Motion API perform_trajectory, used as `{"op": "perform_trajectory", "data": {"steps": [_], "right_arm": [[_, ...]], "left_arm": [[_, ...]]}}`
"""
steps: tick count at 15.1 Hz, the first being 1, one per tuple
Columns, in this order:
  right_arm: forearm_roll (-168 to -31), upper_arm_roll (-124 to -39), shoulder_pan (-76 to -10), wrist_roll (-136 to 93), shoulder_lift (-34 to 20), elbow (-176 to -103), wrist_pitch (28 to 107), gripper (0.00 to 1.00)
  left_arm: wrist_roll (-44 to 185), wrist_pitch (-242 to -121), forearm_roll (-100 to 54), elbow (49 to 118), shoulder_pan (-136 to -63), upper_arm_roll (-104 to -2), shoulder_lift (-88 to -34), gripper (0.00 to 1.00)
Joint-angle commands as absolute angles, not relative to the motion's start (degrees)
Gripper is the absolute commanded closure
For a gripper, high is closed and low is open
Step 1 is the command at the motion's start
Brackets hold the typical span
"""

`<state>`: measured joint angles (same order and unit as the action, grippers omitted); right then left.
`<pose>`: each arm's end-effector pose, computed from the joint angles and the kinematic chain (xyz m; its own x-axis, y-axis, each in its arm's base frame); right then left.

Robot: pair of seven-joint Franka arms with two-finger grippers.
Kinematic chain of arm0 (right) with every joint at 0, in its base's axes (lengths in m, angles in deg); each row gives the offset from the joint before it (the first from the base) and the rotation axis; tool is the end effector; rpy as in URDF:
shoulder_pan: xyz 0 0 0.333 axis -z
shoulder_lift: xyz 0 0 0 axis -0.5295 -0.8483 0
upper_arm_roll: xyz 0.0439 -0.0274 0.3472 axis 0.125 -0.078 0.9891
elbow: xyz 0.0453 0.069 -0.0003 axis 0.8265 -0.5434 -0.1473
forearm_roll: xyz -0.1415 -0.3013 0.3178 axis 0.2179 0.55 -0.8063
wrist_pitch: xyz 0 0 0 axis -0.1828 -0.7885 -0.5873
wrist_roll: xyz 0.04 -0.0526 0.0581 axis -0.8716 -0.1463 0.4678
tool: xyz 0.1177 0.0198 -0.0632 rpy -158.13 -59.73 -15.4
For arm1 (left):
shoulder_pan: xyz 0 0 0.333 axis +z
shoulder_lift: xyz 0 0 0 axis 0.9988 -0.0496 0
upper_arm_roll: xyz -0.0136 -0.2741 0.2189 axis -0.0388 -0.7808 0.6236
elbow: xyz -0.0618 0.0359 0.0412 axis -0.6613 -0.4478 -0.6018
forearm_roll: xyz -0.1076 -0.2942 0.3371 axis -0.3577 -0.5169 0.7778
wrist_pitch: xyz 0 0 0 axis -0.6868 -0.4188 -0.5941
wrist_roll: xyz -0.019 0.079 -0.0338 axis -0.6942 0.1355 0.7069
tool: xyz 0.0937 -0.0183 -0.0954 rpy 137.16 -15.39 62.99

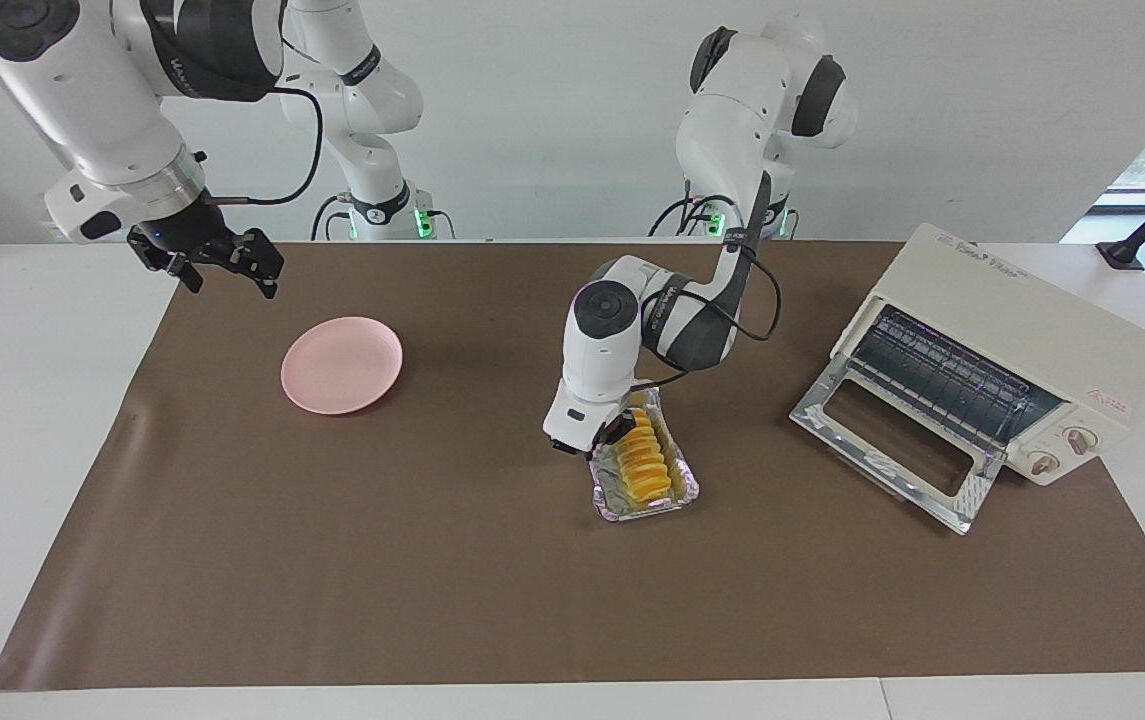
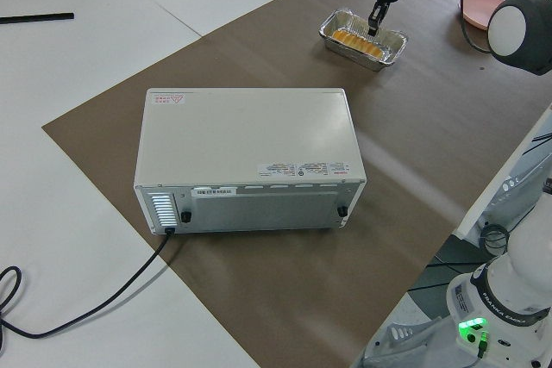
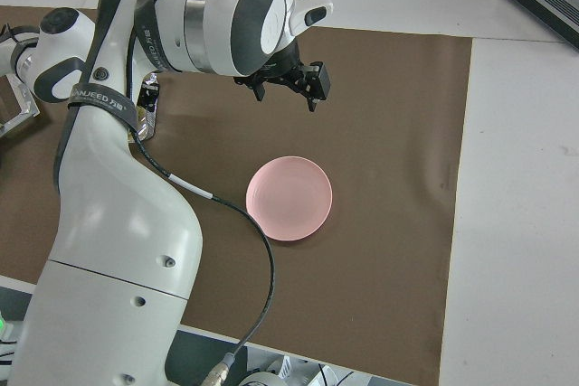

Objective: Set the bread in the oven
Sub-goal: 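Grasp the foil tray rim with the left gripper, then lift the tray and carry it into the oven with the left gripper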

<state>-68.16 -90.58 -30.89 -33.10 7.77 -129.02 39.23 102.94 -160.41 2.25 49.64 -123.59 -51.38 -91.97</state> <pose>0.6187 -0.0335 0.5902 0.9890 -0.1171 -0.0907 -0.1162 -0.9931 0.0152 0.6574 -0.5001 0.2914 0.9822 0.1879 0.0078 0.1876 -0.9819 0.0265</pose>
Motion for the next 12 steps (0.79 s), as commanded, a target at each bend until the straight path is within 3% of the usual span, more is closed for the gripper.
{"op": "perform_trajectory", "data": {"steps": [1, 7, 12], "right_arm": [[-66.1, -90.3, -30.2, -30.5, 7.2, -127.9, 38.2, 0.0], [-65.8, -90.2, -30.2, -28.4, 7.4, -128.0, 38.3, 0.0], [-67.6, -90.2, -30.2, -28.4, 7.3, -128.0, 38.3, 0.0]], "left_arm": [[105.9, -159.2, 2.5, 49.7, -123.5, -51.0, -91.1, 1.0], [107.6, -147.3, 2.5, 43.5, -122.9, -45.7, -89.9, 1.0], [109.6, -143.6, -2.3, 42.9, -122.4, -34.5, -87.1, 1.0]]}}
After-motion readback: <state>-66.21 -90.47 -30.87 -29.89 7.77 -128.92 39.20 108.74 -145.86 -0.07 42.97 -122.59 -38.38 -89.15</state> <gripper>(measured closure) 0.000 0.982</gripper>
